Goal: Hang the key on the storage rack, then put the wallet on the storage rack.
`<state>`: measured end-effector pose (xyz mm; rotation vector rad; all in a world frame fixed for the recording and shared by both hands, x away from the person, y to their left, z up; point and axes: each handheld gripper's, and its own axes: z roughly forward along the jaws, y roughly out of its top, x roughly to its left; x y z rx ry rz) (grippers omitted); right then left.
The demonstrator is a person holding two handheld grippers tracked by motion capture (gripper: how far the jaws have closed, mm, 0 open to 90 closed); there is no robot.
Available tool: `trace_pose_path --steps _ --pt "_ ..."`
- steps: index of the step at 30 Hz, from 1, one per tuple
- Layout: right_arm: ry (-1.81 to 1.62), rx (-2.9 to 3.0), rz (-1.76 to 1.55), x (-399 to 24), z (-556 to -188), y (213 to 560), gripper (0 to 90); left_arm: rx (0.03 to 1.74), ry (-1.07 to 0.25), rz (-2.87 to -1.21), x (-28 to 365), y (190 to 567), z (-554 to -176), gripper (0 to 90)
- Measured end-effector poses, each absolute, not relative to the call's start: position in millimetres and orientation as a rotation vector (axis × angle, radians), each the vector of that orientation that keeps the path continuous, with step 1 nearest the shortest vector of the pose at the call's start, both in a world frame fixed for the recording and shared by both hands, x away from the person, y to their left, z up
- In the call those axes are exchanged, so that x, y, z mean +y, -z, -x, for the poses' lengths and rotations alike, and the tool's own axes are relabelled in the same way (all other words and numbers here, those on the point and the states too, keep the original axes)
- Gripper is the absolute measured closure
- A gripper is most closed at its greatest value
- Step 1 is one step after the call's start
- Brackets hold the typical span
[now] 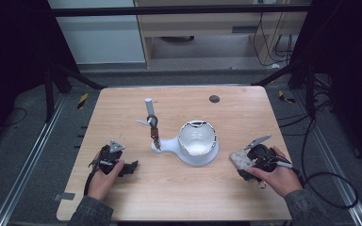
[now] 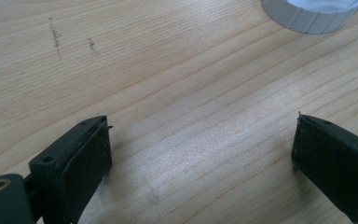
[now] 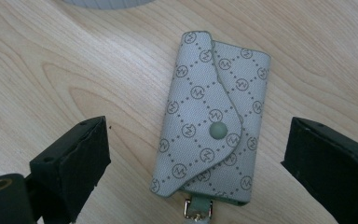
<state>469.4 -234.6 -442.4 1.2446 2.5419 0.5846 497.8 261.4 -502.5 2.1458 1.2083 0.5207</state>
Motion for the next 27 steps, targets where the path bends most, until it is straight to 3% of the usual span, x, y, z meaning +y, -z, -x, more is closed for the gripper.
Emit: trace_pose_path --steps 15,27 --pt "-0.575 2.527 -1.272 -246 -466 439 6.0 1.192 -0.529 -2.101 261 508 -496 0.0" --pt "-0.500 2.572 -1.293 -243 -466 444 10.3 1.191 -0.521 -2.101 260 509 -496 0.0"
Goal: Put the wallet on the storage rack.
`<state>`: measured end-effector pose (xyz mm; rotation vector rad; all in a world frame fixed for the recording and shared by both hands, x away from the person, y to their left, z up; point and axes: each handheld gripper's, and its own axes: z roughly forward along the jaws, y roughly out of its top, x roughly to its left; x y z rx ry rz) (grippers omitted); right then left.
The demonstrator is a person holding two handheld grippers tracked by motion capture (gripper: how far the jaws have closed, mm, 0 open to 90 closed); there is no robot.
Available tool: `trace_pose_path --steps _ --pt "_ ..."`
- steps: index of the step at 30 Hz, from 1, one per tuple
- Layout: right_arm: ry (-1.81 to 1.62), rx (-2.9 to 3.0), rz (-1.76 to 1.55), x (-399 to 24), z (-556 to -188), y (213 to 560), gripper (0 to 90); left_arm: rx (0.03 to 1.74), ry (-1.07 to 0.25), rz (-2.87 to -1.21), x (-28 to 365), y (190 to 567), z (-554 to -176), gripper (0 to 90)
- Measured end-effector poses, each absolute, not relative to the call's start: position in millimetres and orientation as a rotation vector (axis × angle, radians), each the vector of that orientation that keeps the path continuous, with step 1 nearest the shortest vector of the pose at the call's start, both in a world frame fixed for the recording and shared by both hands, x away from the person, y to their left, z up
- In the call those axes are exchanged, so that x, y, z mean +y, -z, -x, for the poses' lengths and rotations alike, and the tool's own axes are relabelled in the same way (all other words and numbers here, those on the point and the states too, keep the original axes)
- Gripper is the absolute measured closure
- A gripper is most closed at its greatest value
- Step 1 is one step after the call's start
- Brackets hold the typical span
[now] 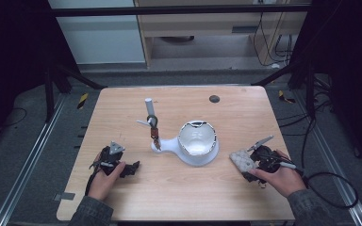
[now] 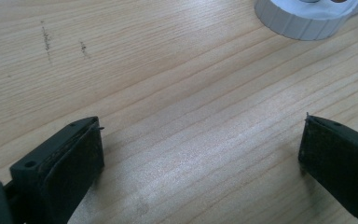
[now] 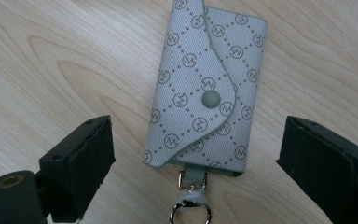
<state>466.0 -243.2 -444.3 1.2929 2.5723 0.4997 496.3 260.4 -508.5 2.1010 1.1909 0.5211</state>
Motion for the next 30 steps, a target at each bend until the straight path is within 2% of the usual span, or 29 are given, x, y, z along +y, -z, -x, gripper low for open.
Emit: trace_pose_path --steps 18,30 --pt "-0.425 2.595 -1.363 -240 -476 462 10.5 1.185 -0.519 -2.100 259 509 -496 0.0" --pt "-0.420 2.593 -1.390 -241 -480 470 16.8 1.178 -0.516 -2.102 259 509 -496 0.0"
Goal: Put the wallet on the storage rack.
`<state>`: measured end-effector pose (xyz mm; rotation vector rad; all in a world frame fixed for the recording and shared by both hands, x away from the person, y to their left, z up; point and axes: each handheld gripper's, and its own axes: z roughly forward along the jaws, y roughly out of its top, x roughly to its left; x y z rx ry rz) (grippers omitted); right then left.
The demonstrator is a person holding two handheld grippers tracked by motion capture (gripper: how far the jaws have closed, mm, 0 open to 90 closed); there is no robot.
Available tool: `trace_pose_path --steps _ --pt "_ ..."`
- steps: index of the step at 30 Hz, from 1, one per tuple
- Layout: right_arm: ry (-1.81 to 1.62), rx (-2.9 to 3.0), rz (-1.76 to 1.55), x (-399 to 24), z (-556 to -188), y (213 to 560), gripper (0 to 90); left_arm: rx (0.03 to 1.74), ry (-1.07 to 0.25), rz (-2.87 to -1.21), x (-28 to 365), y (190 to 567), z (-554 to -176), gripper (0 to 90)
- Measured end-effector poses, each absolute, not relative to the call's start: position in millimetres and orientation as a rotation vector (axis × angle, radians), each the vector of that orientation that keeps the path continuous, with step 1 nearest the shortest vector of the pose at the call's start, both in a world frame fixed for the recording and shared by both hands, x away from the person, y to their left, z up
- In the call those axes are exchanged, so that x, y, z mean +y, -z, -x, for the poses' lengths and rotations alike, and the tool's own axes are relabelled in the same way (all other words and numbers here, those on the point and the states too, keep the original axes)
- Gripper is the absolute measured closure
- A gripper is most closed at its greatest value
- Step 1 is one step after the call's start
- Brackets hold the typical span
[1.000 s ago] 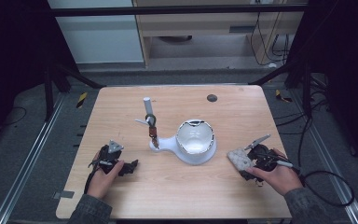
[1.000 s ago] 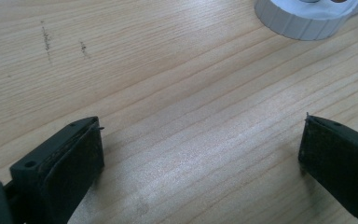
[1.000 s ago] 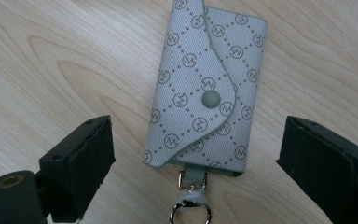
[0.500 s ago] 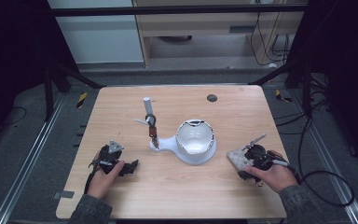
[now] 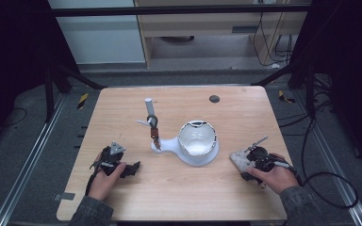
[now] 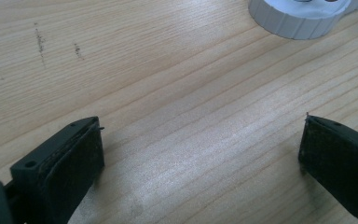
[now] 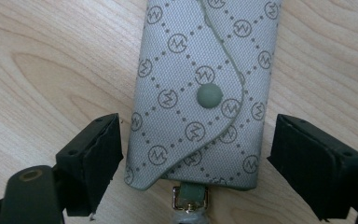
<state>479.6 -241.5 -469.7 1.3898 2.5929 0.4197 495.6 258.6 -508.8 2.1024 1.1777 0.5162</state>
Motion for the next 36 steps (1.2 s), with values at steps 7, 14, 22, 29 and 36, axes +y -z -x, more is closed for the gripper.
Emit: trace_pose_path --steps 7,14,22,29,36 --pt "-0.417 2.597 -1.394 -243 -479 471 19.2 1.172 -0.517 -2.107 258 509 -496 0.0" --pt "-0.407 2.608 -1.396 -242 -480 472 21.9 1.170 -0.514 -2.107 258 509 -496 0.0" --pt "-0.404 2.612 -1.404 -242 -481 471 25.7 1.168 -0.514 -2.109 258 509 -496 0.0" --pt "-0.388 2.609 -1.334 -244 -479 465 29.7 1.169 -0.513 -2.111 258 509 -496 0.0" --pt "-0.372 2.617 -1.236 -240 -474 452 30.8 1.168 -0.512 -2.109 258 509 -496 0.0"
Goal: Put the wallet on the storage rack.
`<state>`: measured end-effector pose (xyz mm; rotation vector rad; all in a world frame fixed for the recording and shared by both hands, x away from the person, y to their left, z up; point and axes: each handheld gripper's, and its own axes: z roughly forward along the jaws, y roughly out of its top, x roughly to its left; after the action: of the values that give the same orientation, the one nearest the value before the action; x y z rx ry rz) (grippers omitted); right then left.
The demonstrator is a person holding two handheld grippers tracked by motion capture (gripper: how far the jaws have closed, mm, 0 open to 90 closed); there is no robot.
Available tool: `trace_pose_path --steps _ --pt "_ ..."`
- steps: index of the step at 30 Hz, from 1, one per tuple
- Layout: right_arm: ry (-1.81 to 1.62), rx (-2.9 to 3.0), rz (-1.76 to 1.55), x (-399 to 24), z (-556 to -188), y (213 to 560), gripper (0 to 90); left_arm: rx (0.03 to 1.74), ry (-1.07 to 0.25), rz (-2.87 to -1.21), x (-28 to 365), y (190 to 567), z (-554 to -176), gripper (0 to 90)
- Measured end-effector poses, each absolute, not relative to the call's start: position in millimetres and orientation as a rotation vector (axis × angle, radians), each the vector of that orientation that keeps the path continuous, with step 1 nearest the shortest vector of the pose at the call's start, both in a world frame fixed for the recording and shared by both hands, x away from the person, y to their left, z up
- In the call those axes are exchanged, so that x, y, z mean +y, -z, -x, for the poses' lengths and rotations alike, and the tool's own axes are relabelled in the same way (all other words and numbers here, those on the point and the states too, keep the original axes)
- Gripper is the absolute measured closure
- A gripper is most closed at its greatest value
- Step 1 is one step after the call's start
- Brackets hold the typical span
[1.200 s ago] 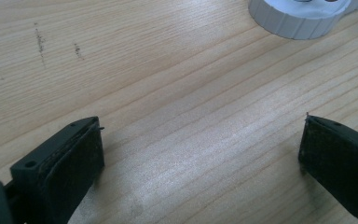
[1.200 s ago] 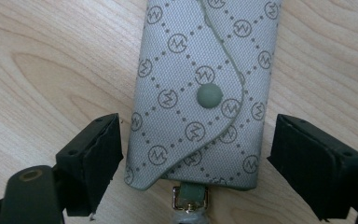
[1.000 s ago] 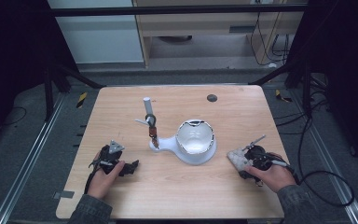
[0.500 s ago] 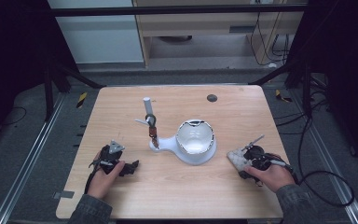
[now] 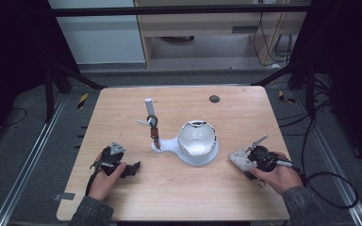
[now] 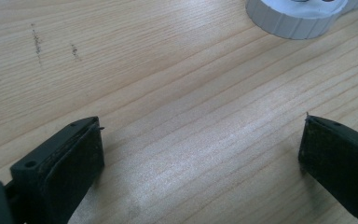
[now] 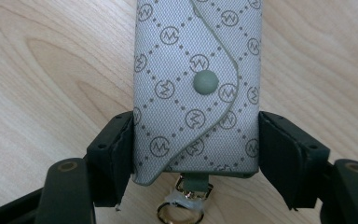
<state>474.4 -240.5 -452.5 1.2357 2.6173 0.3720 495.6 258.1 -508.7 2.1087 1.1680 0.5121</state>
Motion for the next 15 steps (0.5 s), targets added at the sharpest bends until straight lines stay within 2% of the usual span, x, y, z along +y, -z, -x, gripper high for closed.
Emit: trace_pose_path --steps 15 --pt "-0.323 2.608 -1.027 -223 -467 416 31.1 1.168 -0.512 -2.108 258 509 -495 0.0"
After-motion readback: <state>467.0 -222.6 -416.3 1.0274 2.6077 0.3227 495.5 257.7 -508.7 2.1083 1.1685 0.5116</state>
